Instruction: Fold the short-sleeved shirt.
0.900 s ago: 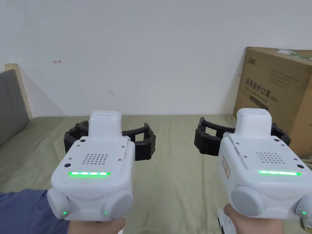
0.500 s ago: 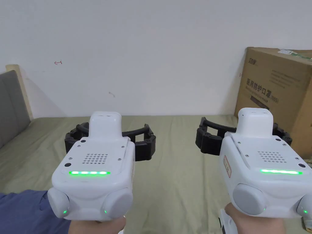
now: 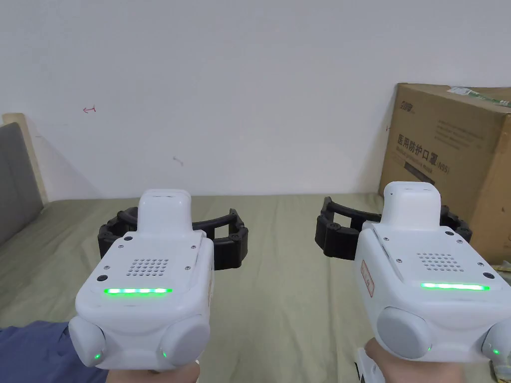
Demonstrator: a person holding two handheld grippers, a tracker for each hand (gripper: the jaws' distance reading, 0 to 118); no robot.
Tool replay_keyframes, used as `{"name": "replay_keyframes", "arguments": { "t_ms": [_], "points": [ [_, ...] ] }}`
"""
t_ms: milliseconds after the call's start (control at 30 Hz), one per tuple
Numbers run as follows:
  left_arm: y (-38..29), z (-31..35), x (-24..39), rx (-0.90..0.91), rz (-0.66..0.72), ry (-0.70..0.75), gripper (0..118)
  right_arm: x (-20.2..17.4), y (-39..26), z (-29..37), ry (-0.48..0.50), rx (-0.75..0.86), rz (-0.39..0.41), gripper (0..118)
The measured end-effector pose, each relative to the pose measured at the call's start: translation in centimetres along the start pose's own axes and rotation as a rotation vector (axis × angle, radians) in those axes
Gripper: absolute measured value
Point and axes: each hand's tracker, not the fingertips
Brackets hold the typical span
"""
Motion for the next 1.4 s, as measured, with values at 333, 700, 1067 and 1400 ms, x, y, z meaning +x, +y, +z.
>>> {"name": "replay_keyframes", "arguments": {
  "t_ms": [333, 700, 1067, 1400],
  "points": [
    [-0.09, -0.23, 0.06, 0.001, -0.008, 0.008, 118, -0.07, -0.3, -0.12, 0.004, -0.011, 0.003, 118],
    [-0.41, -0.28, -0.22, -0.011, 0.005, 0.007, 118, 0.15, -0.67, -0.01, -0.002, -0.019, -0.006, 118],
    [-0.54, -0.15, -0.3, -0.007, 0.0, -0.001, 118, 0.14, -0.8, 0.04, -0.003, -0.02, -0.005, 118],
    [-0.62, -0.07, -0.35, -0.009, -0.005, -0.003, 118, 0.5, -0.87, 0.03, 0.019, -0.032, -0.024, 118]
  ]
}}
